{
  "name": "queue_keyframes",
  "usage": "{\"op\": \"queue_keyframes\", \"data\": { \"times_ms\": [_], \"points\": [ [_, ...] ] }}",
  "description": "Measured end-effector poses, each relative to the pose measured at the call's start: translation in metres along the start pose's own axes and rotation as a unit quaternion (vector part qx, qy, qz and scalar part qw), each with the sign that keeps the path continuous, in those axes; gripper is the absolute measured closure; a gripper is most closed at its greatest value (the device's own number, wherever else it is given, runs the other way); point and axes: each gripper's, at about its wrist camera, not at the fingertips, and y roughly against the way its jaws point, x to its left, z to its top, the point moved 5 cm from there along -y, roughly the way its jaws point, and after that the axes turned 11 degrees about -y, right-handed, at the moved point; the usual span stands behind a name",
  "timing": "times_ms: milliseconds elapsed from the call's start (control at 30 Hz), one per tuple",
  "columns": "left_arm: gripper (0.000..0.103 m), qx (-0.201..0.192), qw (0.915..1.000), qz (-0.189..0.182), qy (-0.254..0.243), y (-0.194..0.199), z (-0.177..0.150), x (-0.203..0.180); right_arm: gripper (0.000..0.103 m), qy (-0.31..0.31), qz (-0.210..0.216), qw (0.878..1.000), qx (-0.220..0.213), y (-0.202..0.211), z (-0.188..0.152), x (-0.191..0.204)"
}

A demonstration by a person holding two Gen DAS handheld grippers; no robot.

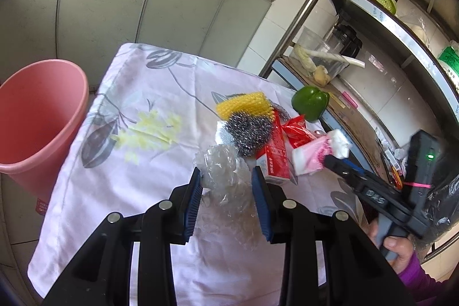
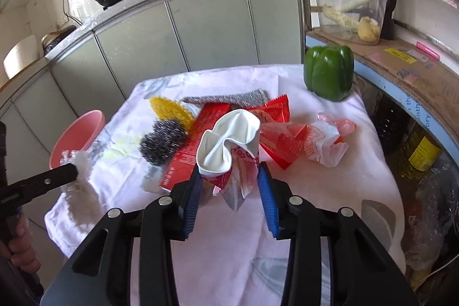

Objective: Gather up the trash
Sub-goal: 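Carry both items over the pink bucket and open both tools to drop them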

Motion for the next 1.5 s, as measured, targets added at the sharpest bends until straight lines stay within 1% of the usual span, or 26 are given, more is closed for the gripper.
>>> {"op": "queue_keyframes", "data": {
  "times_ms": [133,300,433,567,700,800,900,1000,1100,1267,1367,1400,1500],
  "points": [
    [0.069,-0.014,0.9998,0.016,0.003,0.008,0.003,0.008,0.063,0.008,0.017,1.0,-0.015,0.016,0.008,0.012],
    [0.069,-0.038,0.998,0.05,-0.001,0.022,0.01,0.02,0.063,0.03,0.047,0.998,-0.026,0.025,0.019,0.039],
    [0.069,-0.058,0.9954,0.077,0.004,0.036,0.015,0.034,0.063,0.053,0.074,0.996,-0.019,0.02,0.022,0.068],
    [0.069,-0.082,0.9908,0.107,0.011,0.054,0.02,0.052,0.063,0.072,0.105,0.992,-0.007,0.011,0.026,0.097],
    [0.069,-0.108,0.9832,0.145,0.027,0.075,0.024,0.075,0.063,0.094,0.138,0.986,0.007,0.0,0.027,0.133],
    [0.069,-0.12,0.9772,0.17,0.041,0.088,0.024,0.094,0.063,0.108,0.166,0.98,0.02,-0.012,0.028,0.164],
    [0.069,-0.131,0.9693,0.2,0.057,0.1,0.022,0.116,0.063,0.122,0.186,0.974,0.028,-0.02,0.026,0.192],
    [0.069,-0.141,0.9608,0.228,0.071,0.112,0.018,0.138,0.063,0.141,0.196,0.97,0.033,-0.03,0.023,0.215],
    [0.069,-0.15,0.9505,0.26,0.082,0.12,0.015,0.161,0.063,0.15,0.211,0.965,0.051,-0.048,0.019,0.24],
    [0.069,-0.148,0.935,0.309,0.092,0.12,0.01,0.19,0.063,0.156,0.23,0.957,0.079,-0.075,0.011,0.275],
    [0.068,-0.14,0.9286,0.331,0.092,0.115,0.006,0.202,0.063,0.166,0.233,0.954,0.094,-0.092,0.002,0.294],
    [0.068,-0.134,0.9274,0.337,0.093,0.112,0.004,0.207,0.063,0.17,0.234,0.952,0.102,-0.099,-0.003,0.299],
    [0.068,-0.117,0.9286,0.338,0.1,0.102,-0.002,0.219,0.063,0.18,0.231,0.949,0.117,-0.115,-0.013,0.312]
  ]
}}
